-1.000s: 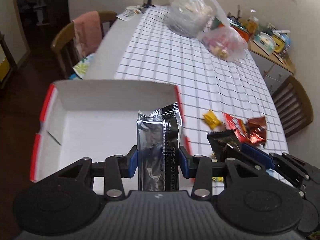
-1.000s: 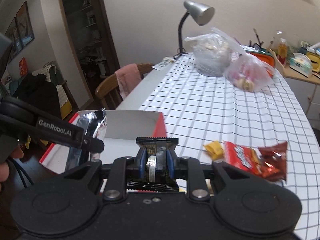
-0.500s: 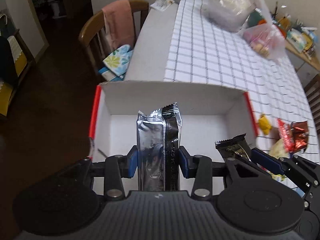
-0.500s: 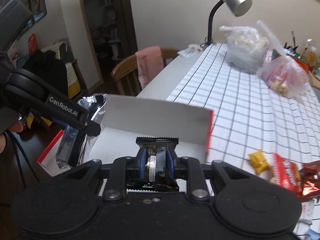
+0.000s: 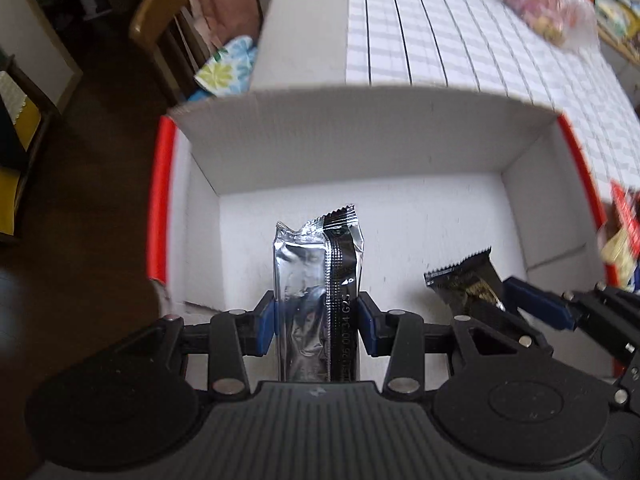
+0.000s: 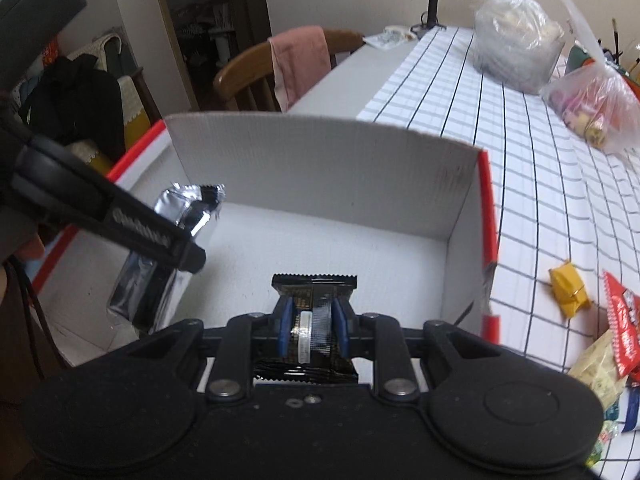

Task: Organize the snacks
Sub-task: 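Carry the silver wafer bar and dark chocolate bar into the white box with both tools, then open the left tool releasing the wafer bar while the right tool drops the chocolate bar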

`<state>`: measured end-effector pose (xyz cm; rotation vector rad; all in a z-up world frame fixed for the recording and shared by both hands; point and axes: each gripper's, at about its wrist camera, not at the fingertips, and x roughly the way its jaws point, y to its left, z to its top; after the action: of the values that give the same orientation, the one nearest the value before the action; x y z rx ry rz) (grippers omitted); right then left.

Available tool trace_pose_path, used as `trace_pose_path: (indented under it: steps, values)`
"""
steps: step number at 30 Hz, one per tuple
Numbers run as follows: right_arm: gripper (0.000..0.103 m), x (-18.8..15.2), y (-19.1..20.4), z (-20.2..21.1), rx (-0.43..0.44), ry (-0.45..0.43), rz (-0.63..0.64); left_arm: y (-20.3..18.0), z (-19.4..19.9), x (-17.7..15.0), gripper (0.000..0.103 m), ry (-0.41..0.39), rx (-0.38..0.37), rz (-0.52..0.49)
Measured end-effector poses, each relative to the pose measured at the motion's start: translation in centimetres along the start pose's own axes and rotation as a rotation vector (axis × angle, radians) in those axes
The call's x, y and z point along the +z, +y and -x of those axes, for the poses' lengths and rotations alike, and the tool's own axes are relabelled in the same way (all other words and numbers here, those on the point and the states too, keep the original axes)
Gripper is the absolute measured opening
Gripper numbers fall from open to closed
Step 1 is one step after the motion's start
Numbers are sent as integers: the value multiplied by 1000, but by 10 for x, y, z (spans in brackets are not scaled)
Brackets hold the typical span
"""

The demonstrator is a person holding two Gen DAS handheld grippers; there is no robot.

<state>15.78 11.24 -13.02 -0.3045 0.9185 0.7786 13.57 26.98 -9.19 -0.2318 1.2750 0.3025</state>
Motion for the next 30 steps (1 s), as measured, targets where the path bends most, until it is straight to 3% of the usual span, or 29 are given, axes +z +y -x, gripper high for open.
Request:
trace_pose_path:
  steps: [5,14,23,30]
  values:
    - [21,-4,6,-7,-8,38,7,-8,-13,-3,41,57,-13,-27]
    - [25,-7,5,-12,-8,71,7,-8,-16,-5,41,69,-13,-25]
    - [31,-6,2,9,12,40,-19,-2,0,-14,43,19,-46,-2]
    - [37,-3,-3,40,17,-11,-48,-3,29,-27,47,-65,-111,12]
